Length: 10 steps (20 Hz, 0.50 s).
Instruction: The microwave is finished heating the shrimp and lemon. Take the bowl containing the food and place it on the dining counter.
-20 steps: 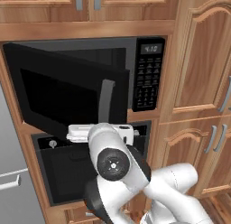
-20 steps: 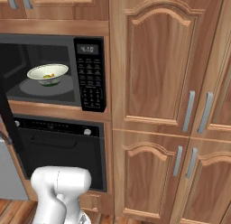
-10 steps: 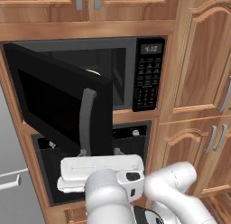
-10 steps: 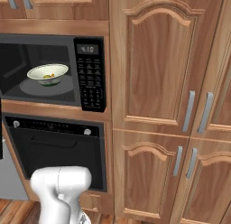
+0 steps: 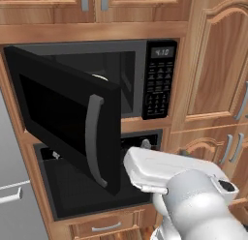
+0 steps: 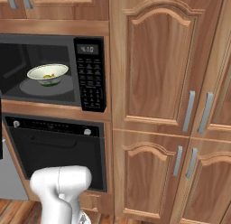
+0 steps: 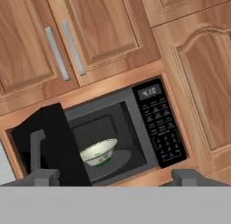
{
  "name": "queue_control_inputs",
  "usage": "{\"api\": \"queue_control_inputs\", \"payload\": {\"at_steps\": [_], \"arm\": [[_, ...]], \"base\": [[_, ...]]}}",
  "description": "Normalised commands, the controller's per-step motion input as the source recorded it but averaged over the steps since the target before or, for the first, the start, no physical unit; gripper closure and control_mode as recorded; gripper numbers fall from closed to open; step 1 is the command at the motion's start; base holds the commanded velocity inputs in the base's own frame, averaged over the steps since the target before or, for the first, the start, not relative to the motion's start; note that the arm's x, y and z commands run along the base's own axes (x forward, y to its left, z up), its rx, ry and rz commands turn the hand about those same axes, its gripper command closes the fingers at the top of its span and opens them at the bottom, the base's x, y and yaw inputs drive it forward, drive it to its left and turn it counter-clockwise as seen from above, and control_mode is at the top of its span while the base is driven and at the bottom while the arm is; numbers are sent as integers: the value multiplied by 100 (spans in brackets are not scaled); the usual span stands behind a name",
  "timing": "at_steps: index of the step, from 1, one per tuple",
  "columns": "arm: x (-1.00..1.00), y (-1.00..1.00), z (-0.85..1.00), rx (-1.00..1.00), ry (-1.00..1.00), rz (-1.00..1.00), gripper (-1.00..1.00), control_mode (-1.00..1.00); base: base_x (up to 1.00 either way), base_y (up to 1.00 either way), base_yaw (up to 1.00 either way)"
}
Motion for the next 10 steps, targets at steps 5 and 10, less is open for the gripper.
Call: {"api": "queue_control_inputs", "payload": {"at_steps": [5,10], "arm": [[26,-100,20,33,0,16,-100,-100],[96,-96,0,41,36,9,-100,-100]], "base": [[0,0,0],[0,0,0]]}}
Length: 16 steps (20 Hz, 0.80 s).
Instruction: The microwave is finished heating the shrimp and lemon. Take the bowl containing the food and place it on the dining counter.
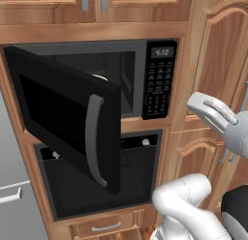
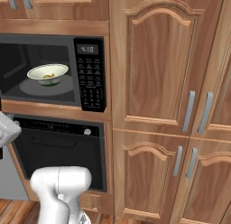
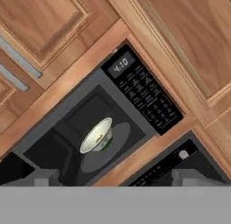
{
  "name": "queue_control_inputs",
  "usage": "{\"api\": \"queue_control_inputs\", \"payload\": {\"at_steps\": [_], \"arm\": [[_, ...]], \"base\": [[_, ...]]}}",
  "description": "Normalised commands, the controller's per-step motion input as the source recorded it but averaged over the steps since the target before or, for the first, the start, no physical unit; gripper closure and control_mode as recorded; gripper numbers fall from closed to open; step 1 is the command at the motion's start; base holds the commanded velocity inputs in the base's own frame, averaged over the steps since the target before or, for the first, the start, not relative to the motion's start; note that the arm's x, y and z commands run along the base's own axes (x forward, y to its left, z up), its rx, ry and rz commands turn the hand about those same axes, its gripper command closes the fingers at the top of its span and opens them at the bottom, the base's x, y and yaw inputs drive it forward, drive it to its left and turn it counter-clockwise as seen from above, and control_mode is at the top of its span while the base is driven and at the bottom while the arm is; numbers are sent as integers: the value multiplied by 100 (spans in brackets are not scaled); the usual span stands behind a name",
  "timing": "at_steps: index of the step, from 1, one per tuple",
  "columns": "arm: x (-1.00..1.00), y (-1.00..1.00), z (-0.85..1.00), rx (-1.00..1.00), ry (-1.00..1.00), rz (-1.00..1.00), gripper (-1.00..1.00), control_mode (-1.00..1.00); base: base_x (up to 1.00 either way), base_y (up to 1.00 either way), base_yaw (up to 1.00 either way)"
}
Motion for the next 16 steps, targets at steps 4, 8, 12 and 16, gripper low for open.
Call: {"api": "queue_control_inputs", "payload": {"at_steps": [4,8,12,16], "arm": [[94,-57,0,36,45,22,-100,-100],[91,24,-48,25,54,46,-100,-100],[72,90,-51,17,43,46,-100,-100],[64,100,-34,16,33,44,-100,-100]], "base": [[0,0,0],[0,0,0],[0,0,0],[0,0,0]]}}
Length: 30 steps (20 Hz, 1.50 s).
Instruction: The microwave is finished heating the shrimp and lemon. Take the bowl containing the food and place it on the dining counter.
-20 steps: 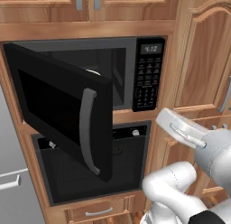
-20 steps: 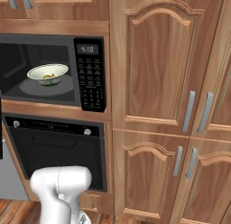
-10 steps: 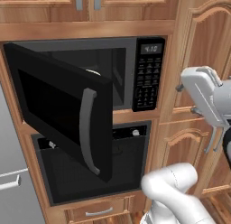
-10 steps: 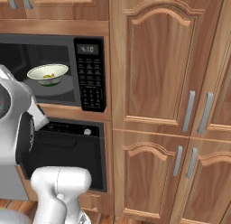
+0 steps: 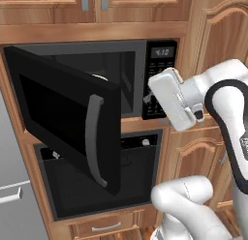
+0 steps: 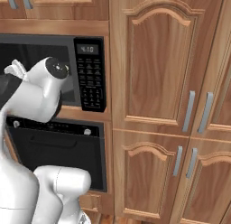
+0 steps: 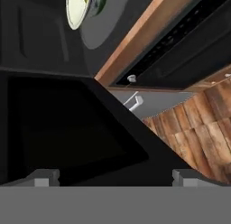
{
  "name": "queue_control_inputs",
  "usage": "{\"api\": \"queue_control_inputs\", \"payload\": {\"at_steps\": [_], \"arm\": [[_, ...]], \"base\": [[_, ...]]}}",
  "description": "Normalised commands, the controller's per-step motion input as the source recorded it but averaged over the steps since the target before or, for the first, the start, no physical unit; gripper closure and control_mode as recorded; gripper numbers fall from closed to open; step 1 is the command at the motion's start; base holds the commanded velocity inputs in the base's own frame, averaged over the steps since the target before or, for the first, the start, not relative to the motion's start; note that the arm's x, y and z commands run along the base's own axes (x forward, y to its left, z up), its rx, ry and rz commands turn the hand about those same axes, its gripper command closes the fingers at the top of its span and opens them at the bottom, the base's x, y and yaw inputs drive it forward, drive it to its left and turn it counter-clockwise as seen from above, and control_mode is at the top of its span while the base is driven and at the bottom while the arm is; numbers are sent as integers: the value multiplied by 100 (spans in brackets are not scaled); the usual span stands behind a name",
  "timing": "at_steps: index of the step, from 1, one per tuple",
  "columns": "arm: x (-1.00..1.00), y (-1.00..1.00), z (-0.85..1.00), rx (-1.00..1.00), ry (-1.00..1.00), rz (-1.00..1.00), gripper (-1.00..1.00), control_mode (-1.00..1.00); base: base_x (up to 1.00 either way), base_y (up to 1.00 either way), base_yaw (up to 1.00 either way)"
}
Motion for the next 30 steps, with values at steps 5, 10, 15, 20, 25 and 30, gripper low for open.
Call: {"api": "queue_control_inputs", "payload": {"at_steps": [5,10,15,20,25,30], "arm": [[25,100,-27,13,21,43,-100,-100],[-22,100,-19,12,7,45,-100,-100],[-65,100,-20,8,0,39,-100,-100],[-51,100,-23,1,-3,19,-100,-100],[-6,17,-2,1,-3,-1,-100,-100],[0,-99,6,2,0,-33,-100,-100]], "base": [[0,0,0],[0,0,0],[0,0,0],[0,0,0],[0,0,0],[0,0,0]]}}
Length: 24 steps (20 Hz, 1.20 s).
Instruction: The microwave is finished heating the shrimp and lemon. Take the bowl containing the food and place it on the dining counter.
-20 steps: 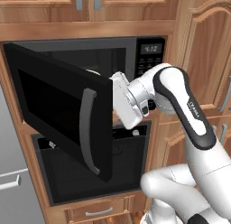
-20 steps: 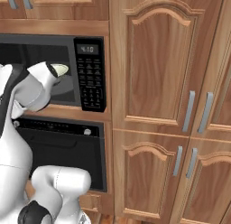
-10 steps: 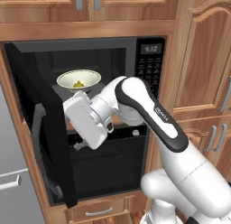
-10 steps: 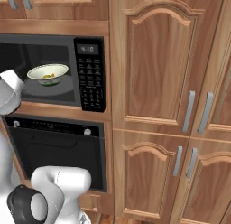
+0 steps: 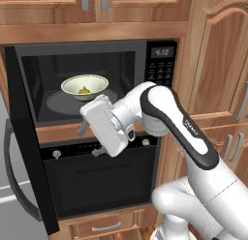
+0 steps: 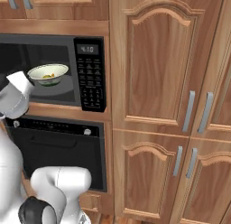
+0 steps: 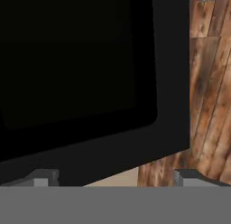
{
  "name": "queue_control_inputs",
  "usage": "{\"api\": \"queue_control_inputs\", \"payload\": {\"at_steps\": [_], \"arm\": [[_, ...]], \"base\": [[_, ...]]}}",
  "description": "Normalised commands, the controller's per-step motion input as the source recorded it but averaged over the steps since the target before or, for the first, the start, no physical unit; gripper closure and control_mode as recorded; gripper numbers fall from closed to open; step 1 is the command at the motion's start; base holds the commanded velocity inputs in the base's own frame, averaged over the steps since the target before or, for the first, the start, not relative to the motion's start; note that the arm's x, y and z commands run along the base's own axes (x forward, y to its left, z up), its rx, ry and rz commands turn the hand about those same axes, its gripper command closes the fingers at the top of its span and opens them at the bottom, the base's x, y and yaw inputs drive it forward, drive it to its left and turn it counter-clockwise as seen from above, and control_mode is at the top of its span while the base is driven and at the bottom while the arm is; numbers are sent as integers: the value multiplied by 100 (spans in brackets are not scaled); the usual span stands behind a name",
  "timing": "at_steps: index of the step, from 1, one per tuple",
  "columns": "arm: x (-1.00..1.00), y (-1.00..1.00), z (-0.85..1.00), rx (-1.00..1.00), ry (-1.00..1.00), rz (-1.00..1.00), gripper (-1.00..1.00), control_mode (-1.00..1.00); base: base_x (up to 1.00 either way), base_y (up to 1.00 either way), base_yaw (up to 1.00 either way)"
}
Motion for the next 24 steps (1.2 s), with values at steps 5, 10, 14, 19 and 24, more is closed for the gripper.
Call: {"api": "queue_control_inputs", "payload": {"at_steps": [5,10,14,19,24], "arm": [[9,-100,1,0,0,-53,-100,-100],[28,-90,6,0,0,-58,-100,-100],[99,-40,8,0,0,-46,-100,-100],[98,-2,25,-7,-15,-42,-100,-100],[73,2,20,-1,18,-12,-100,-100]], "base": [[0,0,0],[0,0,0],[0,0,0],[0,0,0],[0,0,0]]}}
